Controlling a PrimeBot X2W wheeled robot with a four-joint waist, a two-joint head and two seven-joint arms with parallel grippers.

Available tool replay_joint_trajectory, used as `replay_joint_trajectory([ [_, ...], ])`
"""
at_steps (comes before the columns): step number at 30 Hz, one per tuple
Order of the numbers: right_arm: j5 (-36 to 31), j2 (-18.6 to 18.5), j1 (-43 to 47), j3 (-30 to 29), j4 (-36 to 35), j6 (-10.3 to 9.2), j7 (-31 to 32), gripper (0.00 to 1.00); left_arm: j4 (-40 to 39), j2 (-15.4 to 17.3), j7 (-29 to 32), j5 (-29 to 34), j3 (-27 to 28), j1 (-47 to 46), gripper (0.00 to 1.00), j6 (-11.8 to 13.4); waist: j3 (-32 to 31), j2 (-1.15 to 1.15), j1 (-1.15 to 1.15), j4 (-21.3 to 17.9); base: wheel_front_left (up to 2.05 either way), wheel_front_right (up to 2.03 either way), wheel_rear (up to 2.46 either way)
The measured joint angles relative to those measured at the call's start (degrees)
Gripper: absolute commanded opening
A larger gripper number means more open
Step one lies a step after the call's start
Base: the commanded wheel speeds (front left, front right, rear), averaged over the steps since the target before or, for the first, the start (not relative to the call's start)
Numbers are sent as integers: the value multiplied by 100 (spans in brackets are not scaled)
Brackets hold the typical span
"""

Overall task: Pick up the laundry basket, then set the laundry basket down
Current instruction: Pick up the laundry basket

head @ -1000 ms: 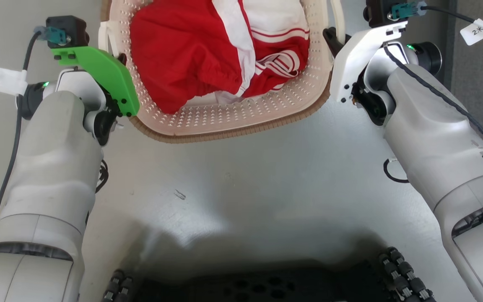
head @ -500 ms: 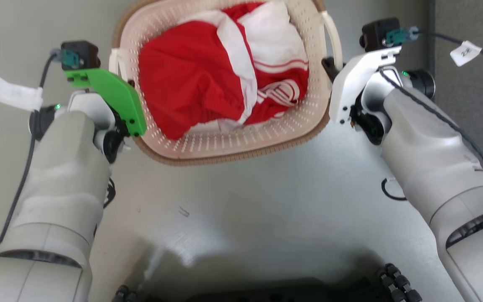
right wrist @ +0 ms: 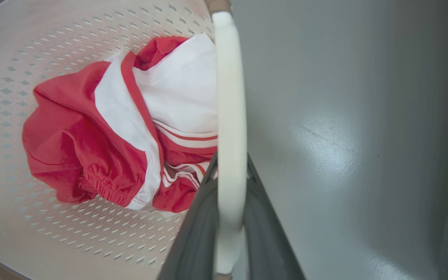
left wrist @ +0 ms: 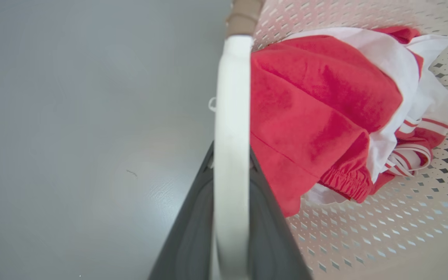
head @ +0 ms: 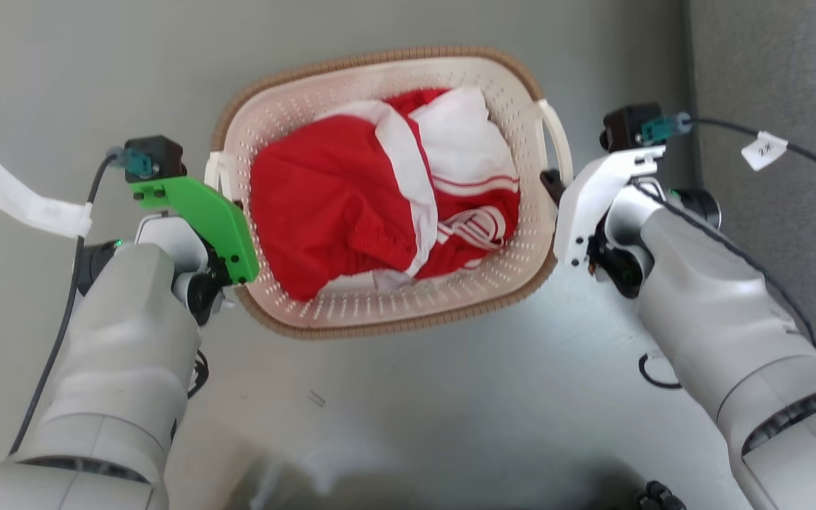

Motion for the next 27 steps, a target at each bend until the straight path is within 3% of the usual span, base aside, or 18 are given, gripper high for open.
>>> replay_joint_trajectory([
  [27, 510, 92, 1239, 237, 215, 101, 576, 0, 136, -66, 600, -385, -111, 1266, 0, -7, -1808, 0, 0, -31, 0, 0, 0],
])
